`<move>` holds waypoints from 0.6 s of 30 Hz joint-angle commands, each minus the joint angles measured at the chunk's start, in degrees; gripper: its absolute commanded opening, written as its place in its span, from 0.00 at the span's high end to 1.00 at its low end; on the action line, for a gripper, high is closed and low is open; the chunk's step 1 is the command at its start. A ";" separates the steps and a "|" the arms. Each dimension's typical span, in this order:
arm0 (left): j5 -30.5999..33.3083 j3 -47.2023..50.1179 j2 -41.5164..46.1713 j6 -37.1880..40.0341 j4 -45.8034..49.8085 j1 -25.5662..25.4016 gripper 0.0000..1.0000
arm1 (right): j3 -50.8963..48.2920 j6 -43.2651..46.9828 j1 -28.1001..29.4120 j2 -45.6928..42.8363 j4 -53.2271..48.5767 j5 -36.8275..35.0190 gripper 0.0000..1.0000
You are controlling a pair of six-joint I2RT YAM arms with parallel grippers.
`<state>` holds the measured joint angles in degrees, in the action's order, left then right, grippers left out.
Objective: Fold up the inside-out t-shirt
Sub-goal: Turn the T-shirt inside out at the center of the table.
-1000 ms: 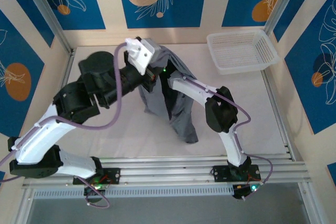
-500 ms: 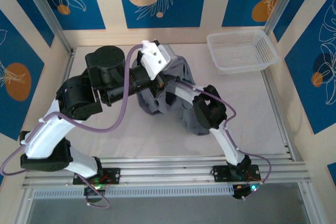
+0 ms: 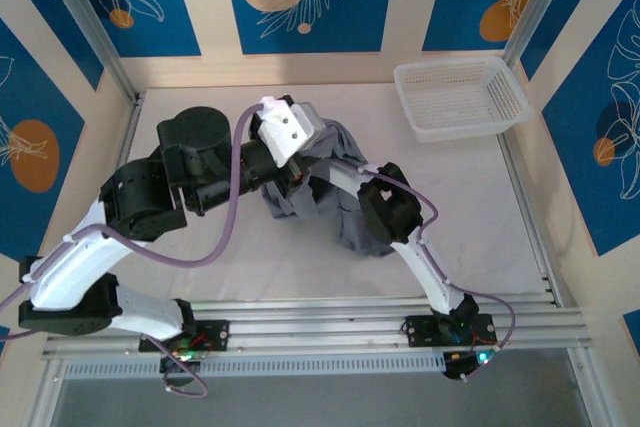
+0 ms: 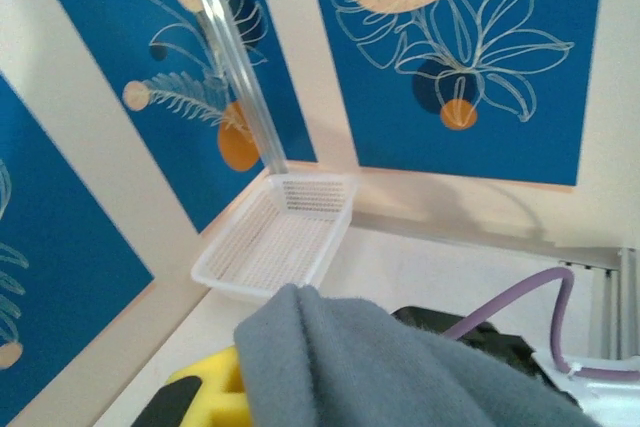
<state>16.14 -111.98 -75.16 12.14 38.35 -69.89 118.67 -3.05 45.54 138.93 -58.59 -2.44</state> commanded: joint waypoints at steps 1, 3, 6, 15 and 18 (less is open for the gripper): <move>7.59 4.19 4.21 -0.48 -9.26 0.05 1.00 | -6.21 -1.86 0.23 1.27 3.02 12.09 0.93; 12.28 5.89 4.85 -3.05 -8.39 3.43 1.00 | -10.33 -2.22 0.80 -4.14 6.68 13.38 1.00; 12.75 5.40 4.06 -10.28 -2.37 15.02 1.00 | -17.86 -2.69 2.87 -15.12 13.46 13.68 1.00; -5.72 8.66 -5.54 -24.25 6.90 47.37 1.00 | -40.90 -0.92 12.45 -43.17 28.63 6.24 1.00; -10.02 15.77 -7.89 -28.56 4.17 51.69 1.00 | -42.84 -2.15 12.65 -49.96 29.68 1.71 1.00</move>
<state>11.99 -100.42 -81.01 -9.58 41.54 -21.93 77.84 -4.51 59.46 93.54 -33.45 4.56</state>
